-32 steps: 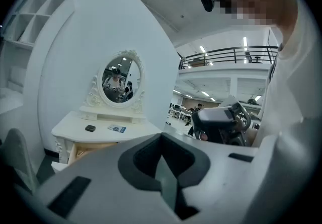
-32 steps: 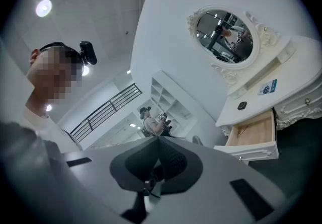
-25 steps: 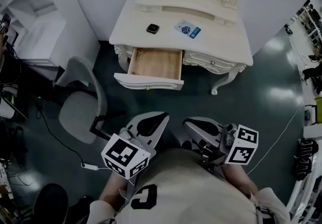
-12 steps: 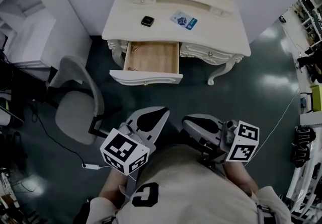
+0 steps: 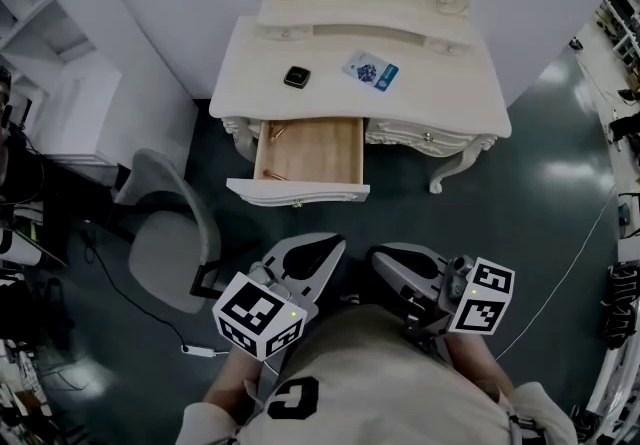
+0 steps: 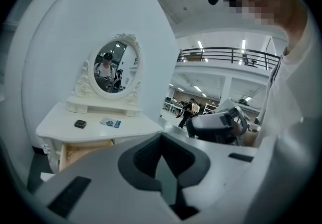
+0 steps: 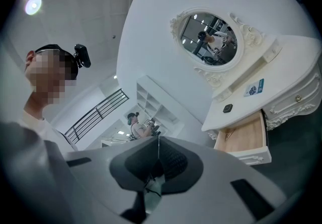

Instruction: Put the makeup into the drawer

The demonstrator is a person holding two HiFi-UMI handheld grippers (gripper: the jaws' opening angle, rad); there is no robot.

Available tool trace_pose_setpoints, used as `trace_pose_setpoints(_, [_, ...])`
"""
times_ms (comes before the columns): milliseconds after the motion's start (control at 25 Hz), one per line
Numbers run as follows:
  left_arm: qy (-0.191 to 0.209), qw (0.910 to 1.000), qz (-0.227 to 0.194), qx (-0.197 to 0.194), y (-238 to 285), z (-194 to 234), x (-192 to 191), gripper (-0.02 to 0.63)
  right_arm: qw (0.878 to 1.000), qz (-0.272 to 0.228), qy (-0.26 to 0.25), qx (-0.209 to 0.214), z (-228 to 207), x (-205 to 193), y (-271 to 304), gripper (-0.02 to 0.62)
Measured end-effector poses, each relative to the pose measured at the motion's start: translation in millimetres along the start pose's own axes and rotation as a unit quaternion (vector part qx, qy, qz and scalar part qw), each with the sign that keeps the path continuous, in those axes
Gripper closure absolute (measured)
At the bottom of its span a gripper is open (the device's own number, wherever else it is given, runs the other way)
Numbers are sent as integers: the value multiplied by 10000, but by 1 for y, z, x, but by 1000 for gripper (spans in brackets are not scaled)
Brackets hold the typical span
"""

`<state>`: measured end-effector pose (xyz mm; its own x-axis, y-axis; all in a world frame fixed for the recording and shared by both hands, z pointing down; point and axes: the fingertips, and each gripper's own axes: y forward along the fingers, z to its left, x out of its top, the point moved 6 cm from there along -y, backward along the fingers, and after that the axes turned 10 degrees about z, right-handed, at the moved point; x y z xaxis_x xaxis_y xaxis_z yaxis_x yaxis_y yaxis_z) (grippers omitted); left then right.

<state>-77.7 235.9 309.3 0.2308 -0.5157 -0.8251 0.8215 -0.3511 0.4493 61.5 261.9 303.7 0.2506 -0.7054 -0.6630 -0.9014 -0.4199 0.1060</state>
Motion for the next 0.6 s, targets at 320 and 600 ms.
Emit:
trace_pose_setpoints(320, [-134,9973,46,719,44,30,42,552,9988,97,135,471,-58,56,-16,568])
trace_pose_setpoints(600, [-332,9893,-1,1417,82,44,69,552,9939,477,153,986,-103,96,-31,568])
